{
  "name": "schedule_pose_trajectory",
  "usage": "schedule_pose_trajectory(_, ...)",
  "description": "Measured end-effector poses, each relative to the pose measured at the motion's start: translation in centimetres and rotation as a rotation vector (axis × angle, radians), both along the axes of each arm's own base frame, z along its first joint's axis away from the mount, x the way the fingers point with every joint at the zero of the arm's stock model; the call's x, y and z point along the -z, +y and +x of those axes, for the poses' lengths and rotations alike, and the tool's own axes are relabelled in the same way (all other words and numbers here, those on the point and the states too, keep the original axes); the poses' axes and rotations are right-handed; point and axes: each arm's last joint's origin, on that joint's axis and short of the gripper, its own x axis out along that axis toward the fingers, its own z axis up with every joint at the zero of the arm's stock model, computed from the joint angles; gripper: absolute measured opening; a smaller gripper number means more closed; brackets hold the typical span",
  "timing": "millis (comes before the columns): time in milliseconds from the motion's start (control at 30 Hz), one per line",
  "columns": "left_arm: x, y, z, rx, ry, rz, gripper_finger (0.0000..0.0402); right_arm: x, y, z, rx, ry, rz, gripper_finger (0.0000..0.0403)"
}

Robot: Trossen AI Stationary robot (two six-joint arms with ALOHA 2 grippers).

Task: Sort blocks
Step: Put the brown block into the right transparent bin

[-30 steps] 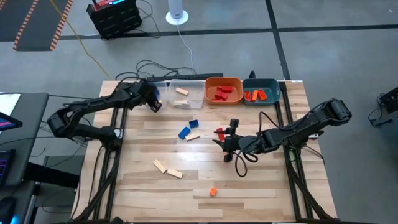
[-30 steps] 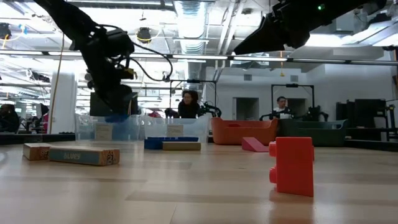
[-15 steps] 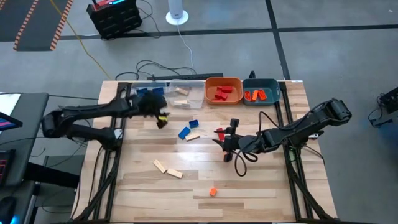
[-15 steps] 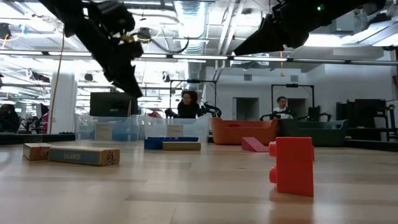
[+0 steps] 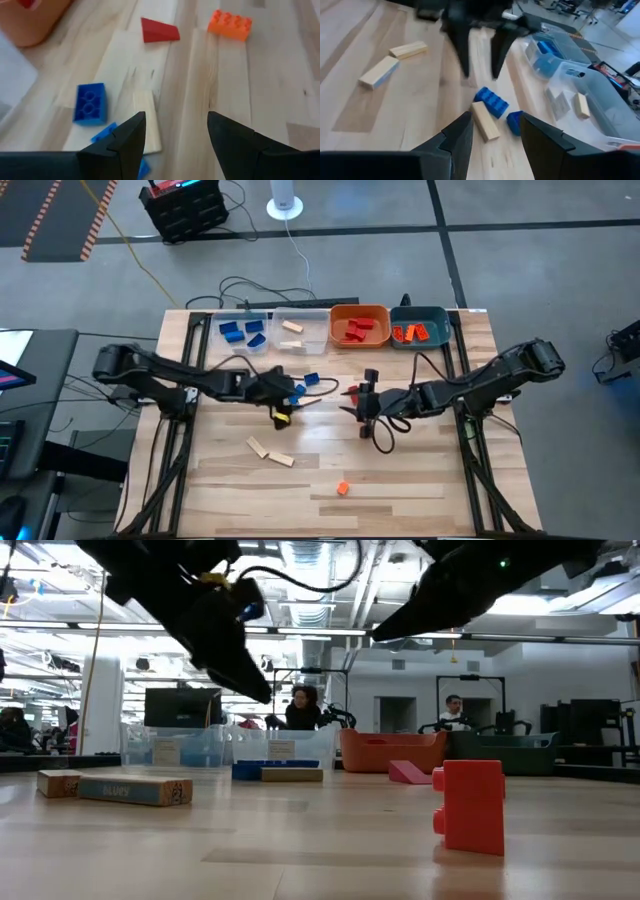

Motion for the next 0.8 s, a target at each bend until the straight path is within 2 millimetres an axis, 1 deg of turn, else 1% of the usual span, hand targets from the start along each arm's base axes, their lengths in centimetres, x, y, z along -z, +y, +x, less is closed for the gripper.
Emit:
schedule_pose_trajectory(100,1.1,0.1,1.7,-0.002,0.037,0.01,0.0206,0.0,-0.4,0.0,0.016,0.006,0.0,0.0191)
schedule_pose_trajectory(233,2.5,0.5,4.0,0.001,0.088,0.04,0.0206,-0.2,-0.8,-0.6,0.057,0.036,-0.003,0.0191)
schedule_pose_trajectory(400,3.8,1.7,6.1,-0.026,0.131,0.044,0.0206,-0.5,-0.9,-1.6,0.09,0.073,0.025,0.0191)
schedule_pose_trajectory(533,4.4,3.0,6.8,-0.039,0.147,0.03,0.0206,-0.8,-0.7,-2.2,0.089,0.078,0.039,0.0191)
schedule_pose_trajectory(667,5.9,4.3,6.9,-0.019,0.186,-0.043,0.0206,-1.0,-0.4,-2.3,0.074,0.073,0.035,0.0191)
schedule_pose_trajectory(800,7.2,4.7,7.0,-0.017,0.221,-0.053,0.0206,-0.9,-0.4,-2.3,0.072,0.078,0.03,0.0191)
